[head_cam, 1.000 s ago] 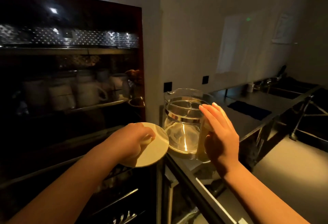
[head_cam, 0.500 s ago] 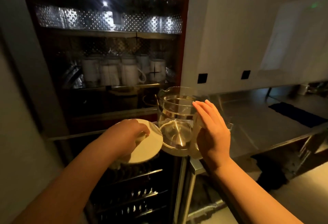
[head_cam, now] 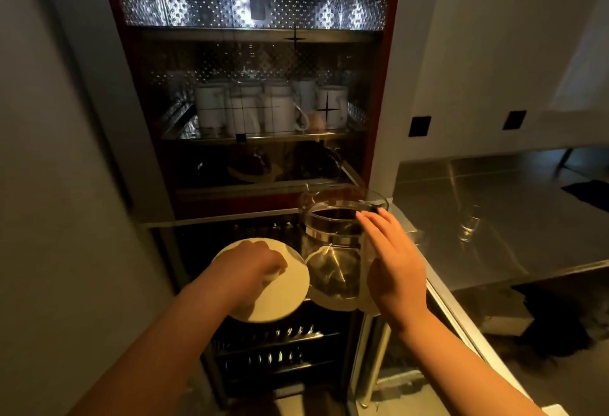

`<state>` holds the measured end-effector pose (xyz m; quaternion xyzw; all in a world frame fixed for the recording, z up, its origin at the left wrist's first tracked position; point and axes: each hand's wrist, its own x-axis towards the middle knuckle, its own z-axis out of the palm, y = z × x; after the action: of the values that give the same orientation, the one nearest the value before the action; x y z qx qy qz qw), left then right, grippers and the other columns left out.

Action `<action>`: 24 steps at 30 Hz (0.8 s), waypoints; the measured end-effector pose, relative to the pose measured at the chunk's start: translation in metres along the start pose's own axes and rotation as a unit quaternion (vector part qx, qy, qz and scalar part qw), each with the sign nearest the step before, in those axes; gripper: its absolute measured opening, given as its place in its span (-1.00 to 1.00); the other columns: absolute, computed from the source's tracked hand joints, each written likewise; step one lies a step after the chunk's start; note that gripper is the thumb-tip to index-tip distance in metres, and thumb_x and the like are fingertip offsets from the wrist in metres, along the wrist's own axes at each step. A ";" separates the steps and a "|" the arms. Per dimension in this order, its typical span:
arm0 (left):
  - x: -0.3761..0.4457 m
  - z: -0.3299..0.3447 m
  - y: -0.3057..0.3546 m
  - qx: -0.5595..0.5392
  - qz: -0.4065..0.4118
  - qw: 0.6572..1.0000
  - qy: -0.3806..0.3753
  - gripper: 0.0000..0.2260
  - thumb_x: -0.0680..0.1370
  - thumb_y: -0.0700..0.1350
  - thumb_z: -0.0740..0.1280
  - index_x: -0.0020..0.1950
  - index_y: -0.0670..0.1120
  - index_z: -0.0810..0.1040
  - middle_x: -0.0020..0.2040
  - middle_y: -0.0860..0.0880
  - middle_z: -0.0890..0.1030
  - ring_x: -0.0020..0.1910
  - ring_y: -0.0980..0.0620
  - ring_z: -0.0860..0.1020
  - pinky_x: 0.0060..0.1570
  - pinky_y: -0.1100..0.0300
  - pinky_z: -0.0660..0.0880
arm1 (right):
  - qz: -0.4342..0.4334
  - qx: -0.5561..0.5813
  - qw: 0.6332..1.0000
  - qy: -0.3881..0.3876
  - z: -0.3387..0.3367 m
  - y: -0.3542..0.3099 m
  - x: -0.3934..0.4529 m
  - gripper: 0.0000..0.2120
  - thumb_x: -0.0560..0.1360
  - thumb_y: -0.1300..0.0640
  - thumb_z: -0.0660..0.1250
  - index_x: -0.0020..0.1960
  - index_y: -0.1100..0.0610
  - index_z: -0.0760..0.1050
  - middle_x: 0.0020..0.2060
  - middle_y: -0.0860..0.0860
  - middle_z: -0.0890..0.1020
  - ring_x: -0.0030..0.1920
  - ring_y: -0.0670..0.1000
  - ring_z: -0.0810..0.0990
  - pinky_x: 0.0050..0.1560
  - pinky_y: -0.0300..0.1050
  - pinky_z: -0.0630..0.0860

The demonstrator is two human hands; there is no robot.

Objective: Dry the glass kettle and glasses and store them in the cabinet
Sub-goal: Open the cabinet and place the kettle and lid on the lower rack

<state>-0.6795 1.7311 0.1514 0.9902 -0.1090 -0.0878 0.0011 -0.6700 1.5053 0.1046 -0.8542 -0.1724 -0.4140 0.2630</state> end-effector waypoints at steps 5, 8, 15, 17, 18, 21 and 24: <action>0.004 0.018 -0.003 -0.015 0.004 1.000 -0.016 -0.50 0.54 -0.22 0.29 0.42 0.17 0.34 0.41 0.03 0.32 0.36 -0.05 0.29 0.24 0.06 0.37 | 0.011 -0.004 0.999 -0.038 0.012 0.005 -0.013 -0.43 0.36 0.41 0.23 0.34 0.10 0.45 0.28 0.06 0.51 0.39 0.10 0.36 0.25 0.02 0.32; 0.005 0.029 -0.004 -0.010 0.005 0.999 -0.034 -0.45 0.51 -0.23 0.34 0.43 0.15 0.32 0.40 0.03 0.32 0.35 -0.04 0.30 0.22 0.08 0.37 | 0.010 -0.001 0.998 -0.059 0.018 0.009 -0.021 -0.39 0.34 0.43 0.24 0.35 0.06 0.44 0.29 0.05 0.50 0.40 0.09 0.33 0.16 -0.06 0.39; 0.013 0.054 -0.007 0.002 -0.004 0.998 -0.062 -0.29 0.40 -0.28 0.43 0.45 0.16 0.27 0.40 0.05 0.28 0.37 -0.03 0.24 0.22 0.03 0.39 | 0.036 0.007 0.996 -0.081 0.034 0.020 -0.038 -0.35 0.31 0.47 0.33 0.32 0.02 0.47 0.29 0.03 0.50 0.41 0.07 0.31 0.14 -0.08 0.38; 0.016 0.062 -0.010 -0.006 -0.007 0.998 -0.061 -0.27 0.40 -0.28 0.43 0.45 0.17 0.26 0.40 0.06 0.27 0.37 -0.02 0.24 0.22 0.04 0.40 | 0.045 0.013 0.994 -0.098 0.038 0.023 -0.041 -0.35 0.29 0.45 0.39 0.31 0.02 0.48 0.29 0.03 0.49 0.41 0.08 0.31 0.13 -0.07 0.38; 0.018 0.065 -0.011 -0.010 -0.009 0.998 -0.062 -0.27 0.40 -0.28 0.43 0.45 0.17 0.26 0.40 0.06 0.27 0.37 -0.02 0.24 0.21 0.05 0.39 | 0.047 0.018 0.993 -0.103 0.040 0.025 -0.043 -0.38 0.31 0.42 0.37 0.31 0.02 0.48 0.29 0.04 0.49 0.41 0.08 0.31 0.12 -0.05 0.40; 0.025 0.074 -0.014 -0.024 -0.013 0.998 -0.063 -0.28 0.41 -0.28 0.42 0.45 0.18 0.25 0.41 0.07 0.26 0.37 -0.02 0.24 0.19 0.07 0.40 | 0.051 0.021 0.991 -0.119 0.048 0.029 -0.046 -0.38 0.29 0.39 0.41 0.30 0.01 0.48 0.30 0.04 0.49 0.41 0.08 0.30 0.13 0.01 0.40; 0.033 0.080 -0.017 -0.037 -0.014 0.997 -0.061 -0.32 0.44 -0.29 0.37 0.45 0.18 0.26 0.41 0.08 0.26 0.38 -0.01 0.23 0.18 0.07 0.40 | 0.055 0.006 0.988 -0.142 0.058 0.034 -0.047 -0.28 0.21 0.45 0.51 0.29 0.00 0.50 0.29 0.05 0.50 0.40 0.09 0.31 0.10 -0.07 0.38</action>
<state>-0.6585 1.7420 0.0661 0.9836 -0.0917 -0.1523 0.0297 -0.6451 1.5088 0.0272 -0.9108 -0.1633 -0.2725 0.2637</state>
